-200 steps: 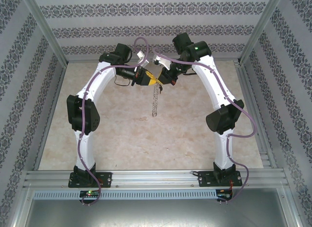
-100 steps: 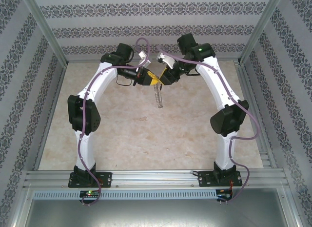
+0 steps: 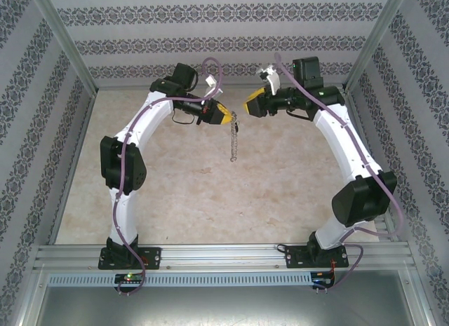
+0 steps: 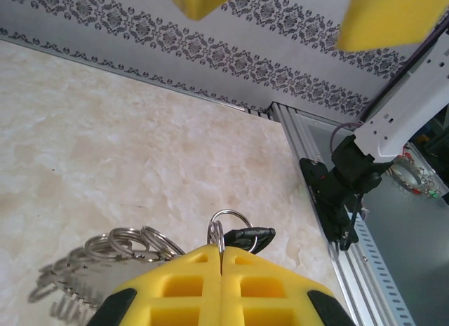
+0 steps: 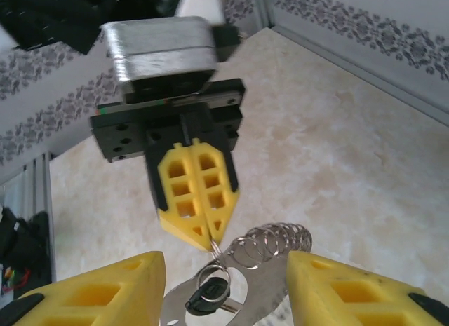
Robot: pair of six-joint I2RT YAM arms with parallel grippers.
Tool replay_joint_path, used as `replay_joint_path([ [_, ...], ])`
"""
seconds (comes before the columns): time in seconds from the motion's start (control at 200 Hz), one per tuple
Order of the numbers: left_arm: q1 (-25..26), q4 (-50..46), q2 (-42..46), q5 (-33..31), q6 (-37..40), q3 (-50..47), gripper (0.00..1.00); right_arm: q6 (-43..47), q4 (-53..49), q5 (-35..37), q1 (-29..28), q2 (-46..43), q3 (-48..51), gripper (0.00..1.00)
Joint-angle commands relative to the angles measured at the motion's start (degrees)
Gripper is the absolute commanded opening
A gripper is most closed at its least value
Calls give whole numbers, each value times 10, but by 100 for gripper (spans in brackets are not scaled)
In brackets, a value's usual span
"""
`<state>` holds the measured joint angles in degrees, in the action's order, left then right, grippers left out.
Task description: Put the keys on the keyring
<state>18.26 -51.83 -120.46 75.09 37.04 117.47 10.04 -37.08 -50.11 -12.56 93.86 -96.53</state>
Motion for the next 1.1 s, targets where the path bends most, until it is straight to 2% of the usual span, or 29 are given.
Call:
replay_joint_path([
  [0.0, -5, 48, 38, 2, -18, -17, 0, -171, 120, 14, 6, -3, 56, 47],
  [0.175, -9, 131, 66, -16, -61, -62, 0, -349, 249, 39, 6, -14, 153, 41],
  [0.545, -15, 198, 85, -31, -96, -96, 0, -558, 440, -10, 16, -15, 246, 33],
  [0.709, -16, 205, 86, -33, -101, -98, 0, -590, 479, -15, 16, -26, 276, 32],
  [1.099, -18, 212, 86, -35, -105, -99, 0, -590, 484, -30, -5, -36, 293, 33],
])
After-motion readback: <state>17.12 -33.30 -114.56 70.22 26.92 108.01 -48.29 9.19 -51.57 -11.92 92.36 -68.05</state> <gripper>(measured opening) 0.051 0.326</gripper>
